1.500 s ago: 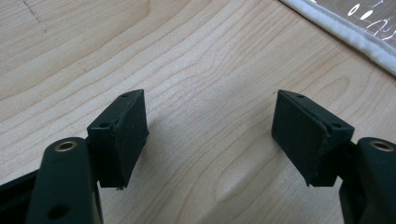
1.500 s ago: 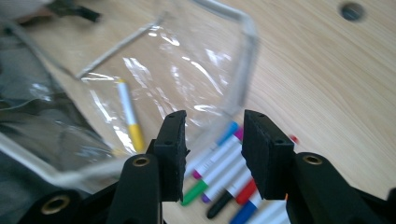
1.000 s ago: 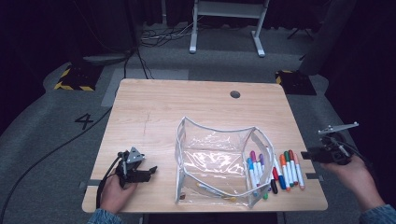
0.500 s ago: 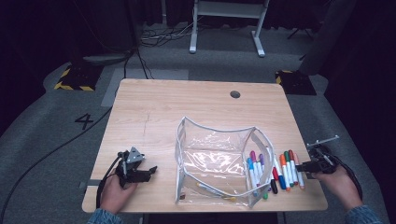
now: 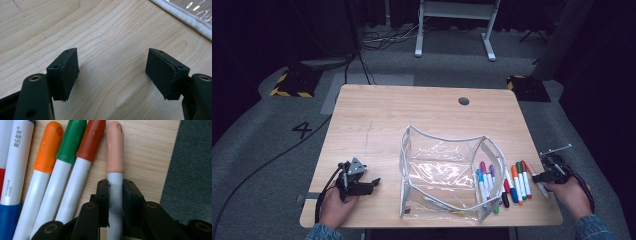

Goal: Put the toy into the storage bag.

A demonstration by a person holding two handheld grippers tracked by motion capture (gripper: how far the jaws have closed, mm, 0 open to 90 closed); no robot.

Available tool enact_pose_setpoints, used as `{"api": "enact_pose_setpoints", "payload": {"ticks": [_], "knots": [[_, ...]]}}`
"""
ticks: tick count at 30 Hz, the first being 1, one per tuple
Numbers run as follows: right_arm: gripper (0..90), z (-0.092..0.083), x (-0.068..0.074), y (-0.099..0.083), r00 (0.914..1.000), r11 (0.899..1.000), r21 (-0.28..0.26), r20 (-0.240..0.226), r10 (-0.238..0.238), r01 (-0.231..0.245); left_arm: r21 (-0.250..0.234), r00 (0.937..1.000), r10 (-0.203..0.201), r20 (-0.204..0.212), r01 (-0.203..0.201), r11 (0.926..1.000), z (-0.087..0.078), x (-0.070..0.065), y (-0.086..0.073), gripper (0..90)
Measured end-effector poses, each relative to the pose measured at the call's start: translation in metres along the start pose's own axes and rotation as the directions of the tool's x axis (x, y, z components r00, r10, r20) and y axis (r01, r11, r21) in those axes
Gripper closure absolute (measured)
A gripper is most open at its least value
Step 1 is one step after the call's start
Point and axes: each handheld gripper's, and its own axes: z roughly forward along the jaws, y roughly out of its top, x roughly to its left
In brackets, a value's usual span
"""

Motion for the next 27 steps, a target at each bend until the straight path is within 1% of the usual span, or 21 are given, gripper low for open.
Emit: {"api": "enact_pose_setpoints", "payload": {"ticks": [1, 2, 5, 6, 7, 8, 10, 12, 13, 15, 16, 17, 18, 19, 20, 22, 23, 24, 25, 27], "knots": [[76.3, -0.002, 0.0, 0.0, 1.0, 1.0, -0.004, 0.001, -0.001, 0.001, 0.0, 1.0, 0.002, 0.0, -0.002, 1.0, 0.0, 0.0, 0.0, 26.7], [76.3, -0.009, 0.0, 0.0, 0.9999, 1.0, -0.023, -0.014, 0.001, -0.001, 0.001, 1.0, 0.003, 0.0, -0.003, 1.0, 0.0, 0.0, 0.0, 26.7], [76.4, -0.03, 0.002, 0.001, 0.9992, 0.998, -0.065, -0.039, -0.006, 0.003, 0.001, 1.0, 0.002, 0.0, -0.002, 1.0, 0.0, 0.0, 0.0, 26.7], [76.3, -0.038, 0.003, 0.001, 0.9988, 0.996, -0.083, -0.046, -0.017, 0.013, 0.0, 1.0, 0.002, 0.0, -0.002, 1.0, 0.0, 0.0, 0.0, 26.7], [76.3, -0.038, 0.003, 0.001, 0.9988, 0.996, -0.083, -0.046, -0.017, 0.013, 0.0, 1.0, 0.002, 0.0, -0.002, 1.0, 0.0, 0.0, 0.0, 26.7], [76.3, -0.056, 0.008, 0.002, 0.9972, 0.992, -0.121, -0.061, -0.043, 0.035, 0.0, 1.0, 0.002, 0.0, -0.002, 1.0, 0.0, 0.0, 0.0, 26.7], [76.3, -0.073, 0.015, 0.002, 0.9946, 0.986, -0.153, -0.073, -0.074, 0.062, 0.001, 1.0, 0.002, 0.0, -0.002, 1.0, 0.0, 0.0, 0.0, 26.7], [76.3, -0.089, 0.022, 0.002, 0.9913, 0.979, -0.187, -0.081, -0.103, 0.086, 0.001, 1.0, 0.002, 0.0, -0.002, 1.0, 0.0, 0.0, 0.0, 26.7], [76.3, -0.089, 0.022, 0.002, 0.9913, 0.979, -0.187, -0.081, -0.103, 0.086, 0.001, 1.0, 0.002, 0.0, -0.002, 1.0, 0.0, 0.0, 0.0, 26.7], [76.3, -0.103, 0.03, 0.003, 0.9868, 0.971, -0.216, -0.099, -0.128, 0.104, 0.001, 1.0, 0.002, 0.0, -0.002, 1.0, 0.0, 0.0, 0.0, 26.7], [76.3, -0.117, 0.038, 0.004, 0.9815, 0.963, -0.237, -0.109, -0.157, 0.128, 0.001, 1.0, 0.002, 0.0, -0.002, 1.0, 0.0, 0.0, 0.0, 26.7], [76.3, -0.123, 0.043, 0.005, 0.9787, 0.96, -0.244, -0.112, -0.172, 0.14, 0.001, 1.0, 0.003, 0.0, -0.003, 1.0, 0.0, 0.0, 0.0, 26.7], [76.3, -0.123, 0.043, 0.005, 0.9787, 0.96, -0.244, -0.112, -0.172, 0.14, 0.001, 1.0, 0.003, 0.0, -0.003, 1.0, 0.0, 0.0, 0.0, 26.7], [76.3, -0.134, 0.052, 0.006, 0.9721, 0.952, -0.259, -0.12, -0.202, 0.166, 0.0, 1.0, 0.002, 0.0, -0.002, 1.0, 0.0, 0.0, 0.0, 26.7], [76.3, -0.139, 0.057, 0.007, 0.9691, 0.949, -0.263, -0.123, -0.214, 0.176, 0.0, 1.0, 0.002, 0.0, -0.002, 1.0, 0.0, 0.0, 0.0, 26.7], [76.3, -0.15, 0.068, 0.009, 0.96, 0.937, -0.281, -0.127, -0.249, 0.206, 0.0, 1.0, -0.001, 0.001, 0.001, 1.0, 0.0, 0.0, 0.0, 26.7], [76.3, -0.15, 0.068, 0.009, 0.96, 0.937, -0.281, -0.127, -0.249, 0.206, 0.0, 1.0, -0.001, 0.001, 0.001, 1.0, 0.0, 0.0, 0.0, 26.7], [76.3, -0.156, 0.074, 0.01, 0.955, 0.932, -0.289, -0.132, -0.266, 0.219, 0.001, 1.0, 0.002, 0.0, -0.002, 1.0, 0.0, 0.0, 0.0, 26.7], [76.3, -0.167, 0.086, 0.012, 0.945, 0.92, -0.306, -0.138, -0.297, 0.245, 0.001, 1.0, 0.004, -0.001, -0.004, 1.0, 0.0, 0.0, 0.0, 26.7], [76.3, -0.178, 0.099, 0.014, 0.9298, 0.905, -0.321, -0.146, -0.338, 0.279, 0.001, 1.0, 0.002, 0.0, -0.002, 1.0, 0.0, 0.0, 0.0, 26.7]]}}
